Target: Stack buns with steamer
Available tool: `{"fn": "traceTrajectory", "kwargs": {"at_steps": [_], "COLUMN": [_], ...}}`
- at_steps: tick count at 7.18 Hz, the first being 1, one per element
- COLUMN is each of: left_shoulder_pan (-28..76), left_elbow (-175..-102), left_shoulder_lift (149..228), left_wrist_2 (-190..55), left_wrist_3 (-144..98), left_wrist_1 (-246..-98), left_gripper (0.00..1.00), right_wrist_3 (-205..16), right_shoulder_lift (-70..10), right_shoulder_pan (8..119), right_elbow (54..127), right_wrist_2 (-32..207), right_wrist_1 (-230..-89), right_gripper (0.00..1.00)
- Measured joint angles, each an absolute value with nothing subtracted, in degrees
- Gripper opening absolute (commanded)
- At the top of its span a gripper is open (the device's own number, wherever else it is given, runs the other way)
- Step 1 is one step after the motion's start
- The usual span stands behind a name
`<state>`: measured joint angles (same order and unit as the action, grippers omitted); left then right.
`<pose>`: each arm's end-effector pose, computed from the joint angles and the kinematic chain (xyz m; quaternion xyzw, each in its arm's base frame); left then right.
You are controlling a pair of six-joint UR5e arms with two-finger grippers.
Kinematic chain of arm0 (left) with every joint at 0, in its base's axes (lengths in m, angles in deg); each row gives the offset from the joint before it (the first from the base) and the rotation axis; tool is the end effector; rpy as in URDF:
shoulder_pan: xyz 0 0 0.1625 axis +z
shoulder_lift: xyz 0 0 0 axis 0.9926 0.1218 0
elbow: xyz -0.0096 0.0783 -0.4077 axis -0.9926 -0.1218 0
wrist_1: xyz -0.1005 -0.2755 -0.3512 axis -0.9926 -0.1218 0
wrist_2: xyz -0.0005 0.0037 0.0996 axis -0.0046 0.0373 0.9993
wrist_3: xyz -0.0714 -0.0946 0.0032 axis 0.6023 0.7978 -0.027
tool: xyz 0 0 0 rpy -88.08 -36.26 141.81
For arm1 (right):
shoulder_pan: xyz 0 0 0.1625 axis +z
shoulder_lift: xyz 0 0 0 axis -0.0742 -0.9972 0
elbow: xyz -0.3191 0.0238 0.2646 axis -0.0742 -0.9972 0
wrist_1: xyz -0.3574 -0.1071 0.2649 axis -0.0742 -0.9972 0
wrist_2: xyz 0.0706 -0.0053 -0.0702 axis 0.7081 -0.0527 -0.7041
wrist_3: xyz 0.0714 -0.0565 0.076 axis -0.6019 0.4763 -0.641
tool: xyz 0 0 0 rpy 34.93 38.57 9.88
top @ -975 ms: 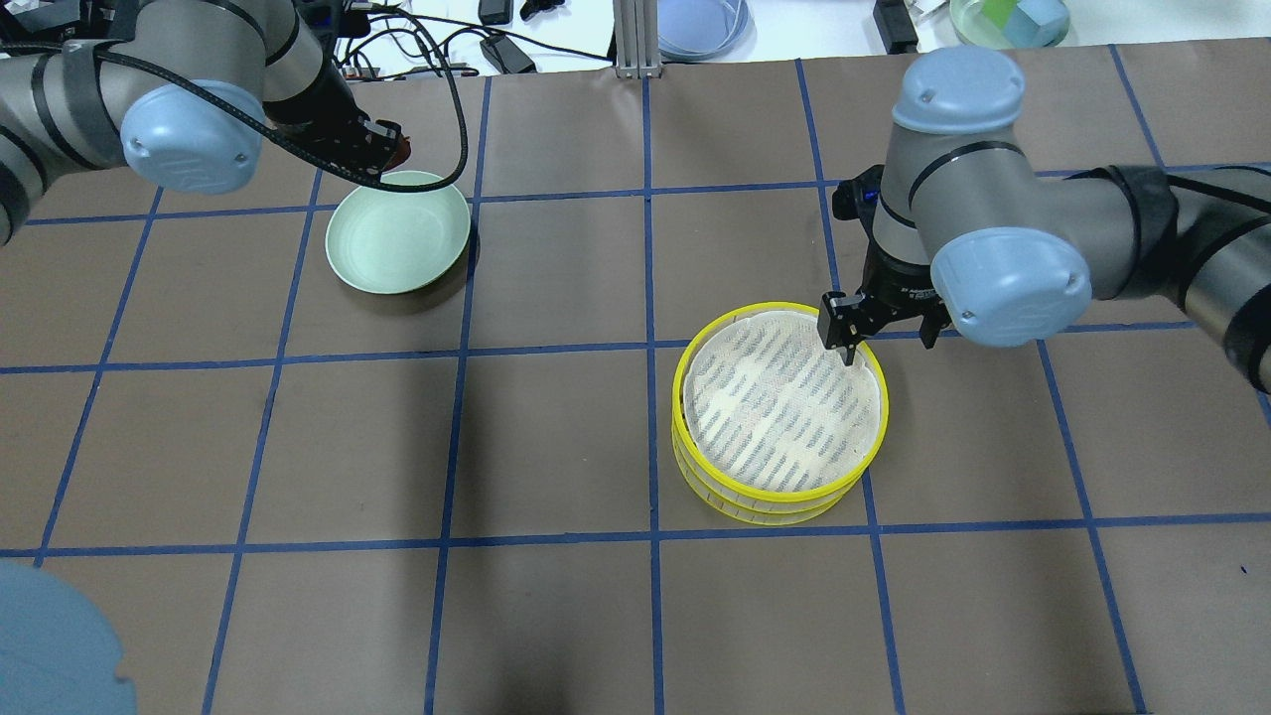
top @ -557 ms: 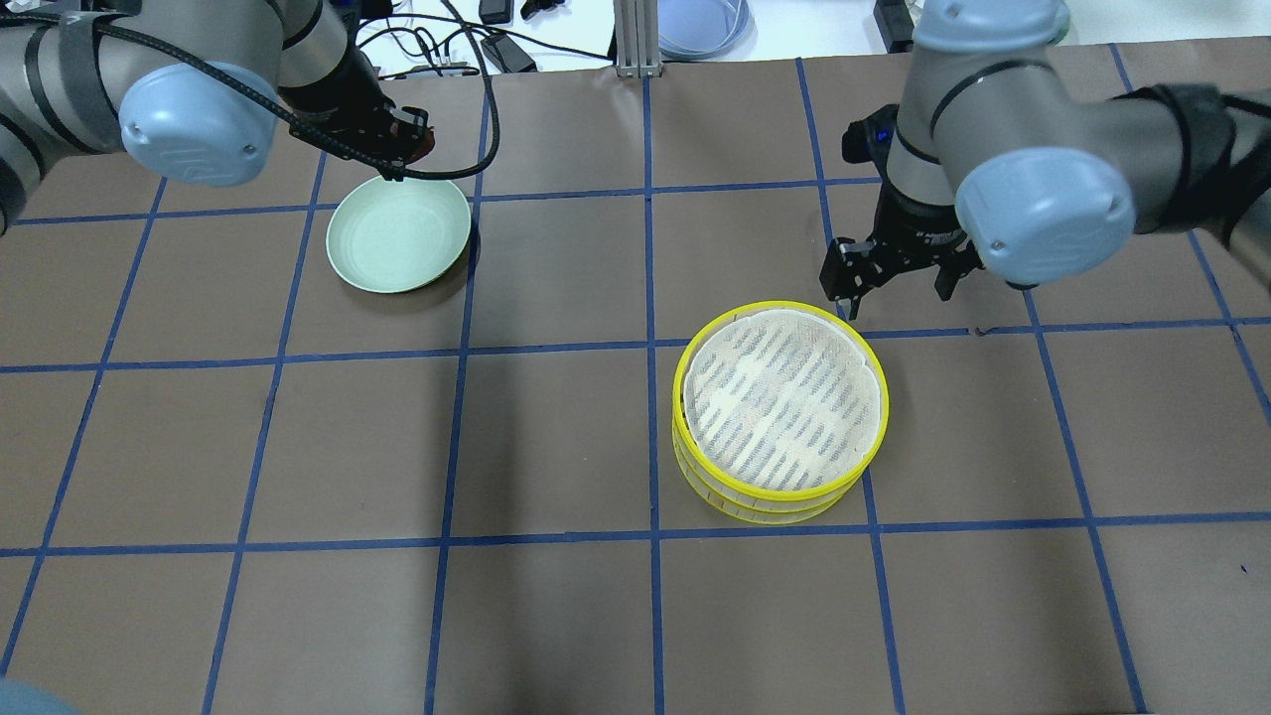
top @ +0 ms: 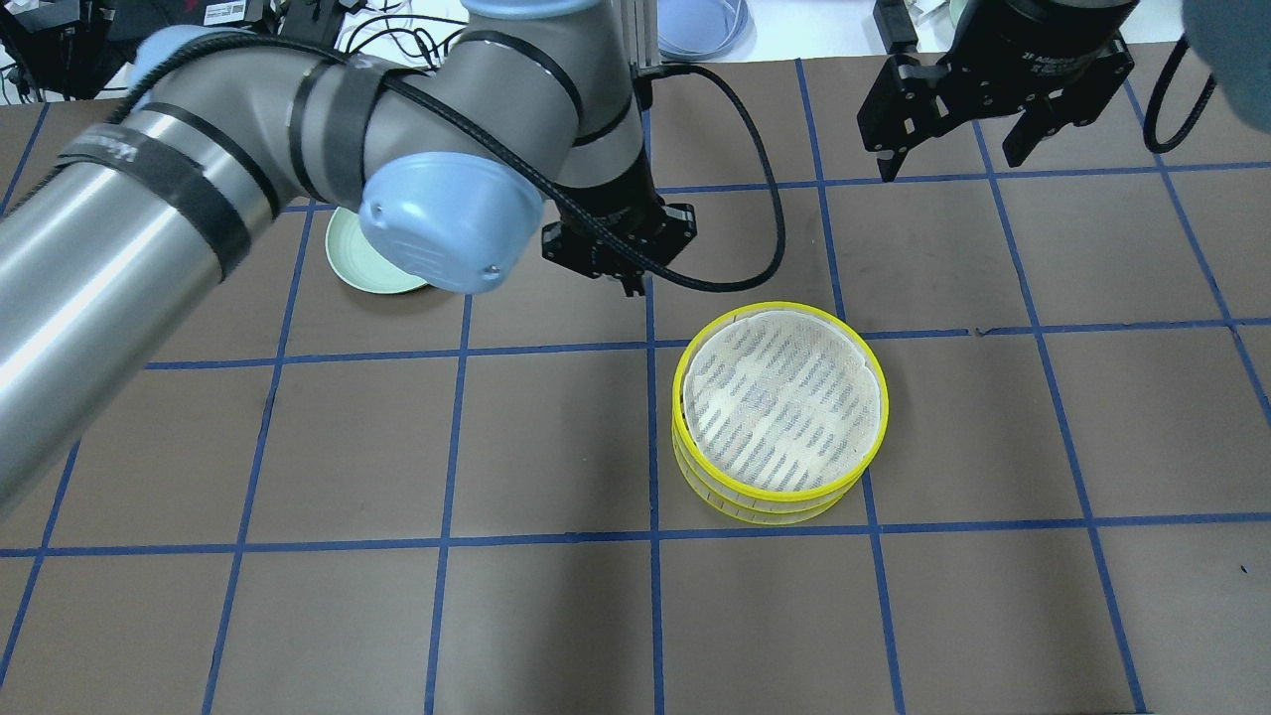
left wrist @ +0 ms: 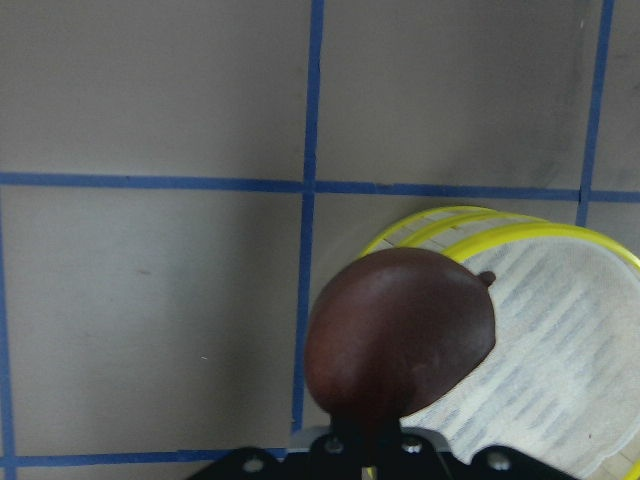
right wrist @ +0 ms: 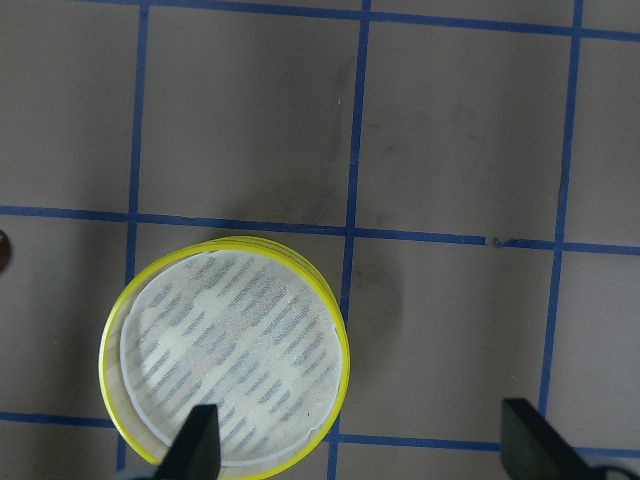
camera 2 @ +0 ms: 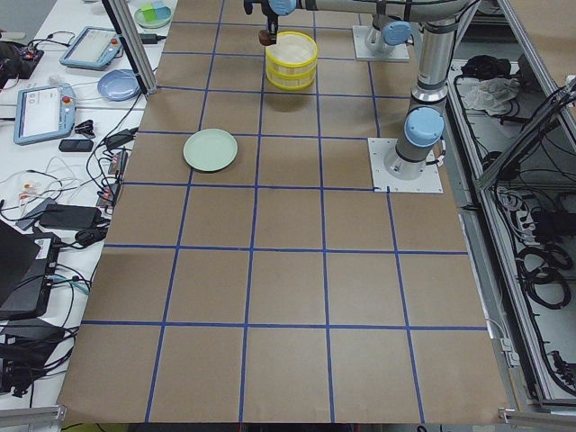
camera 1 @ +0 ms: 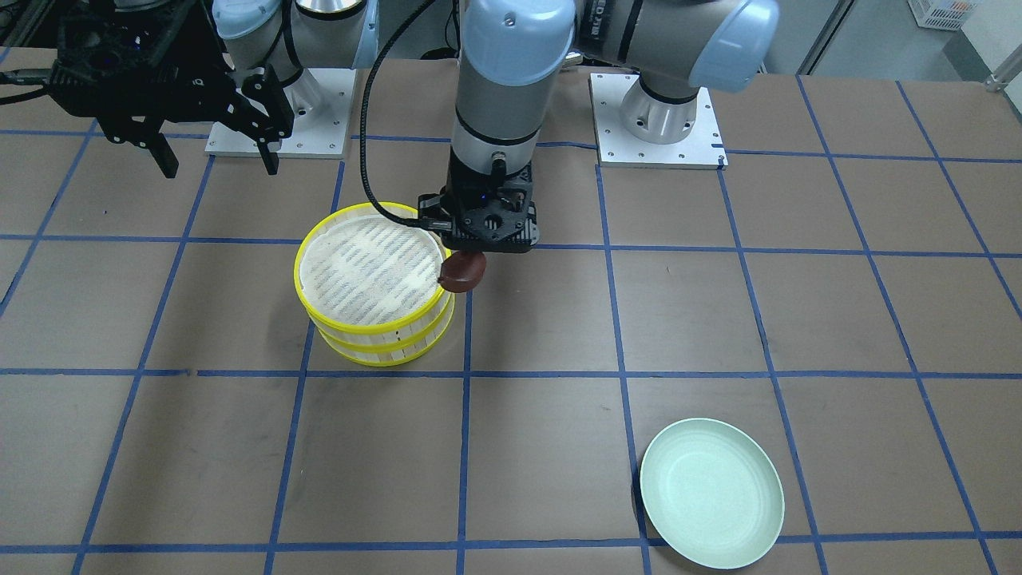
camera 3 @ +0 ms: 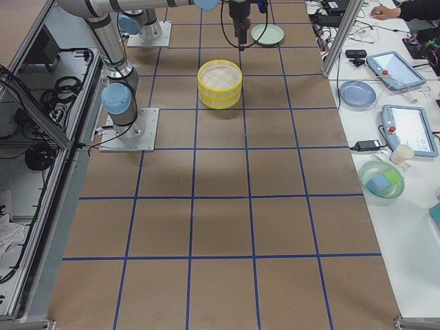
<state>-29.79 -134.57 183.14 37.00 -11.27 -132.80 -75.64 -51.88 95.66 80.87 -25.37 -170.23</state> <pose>-0.3818 -0.5269 0.3665 0.0314 -0.9975 -0.0126 0.0617 0.1466 -0.5307 0.5329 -0.0310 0.9981 -0.0524 0.0007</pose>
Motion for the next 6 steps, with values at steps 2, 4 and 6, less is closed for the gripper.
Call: {"fn": "traceTrajectory", "kwargs": {"at_steps": [2, 4, 6], "left_shoulder_pan": [-34.92, -39.21, -41.29], "left_elbow": [-136.46, -137.61, -138.6], "left_shoulder_lift": [185.23, 187.06, 187.74], "left_wrist_2": [36.09, 35.38, 35.33], "left_wrist_3": [-4.09, 2.21, 3.75], "left_wrist_1": [-128.53, -126.43, -125.85], "left_gripper": [0.0, 0.73, 0.81], "right_wrist_3": [-78.33, -80.06, -80.22], "right_shoulder_lift": [-52.87, -53.16, -53.15], "right_shoulder_pan": [95.59, 95.55, 95.51], "right_elbow": [80.1, 80.12, 80.55], "right_wrist_2": [-25.25, -25.38, -25.39], "right_wrist_1": [-168.4, -167.91, -167.95], "right_gripper": [1.0, 1.0, 1.0]}}
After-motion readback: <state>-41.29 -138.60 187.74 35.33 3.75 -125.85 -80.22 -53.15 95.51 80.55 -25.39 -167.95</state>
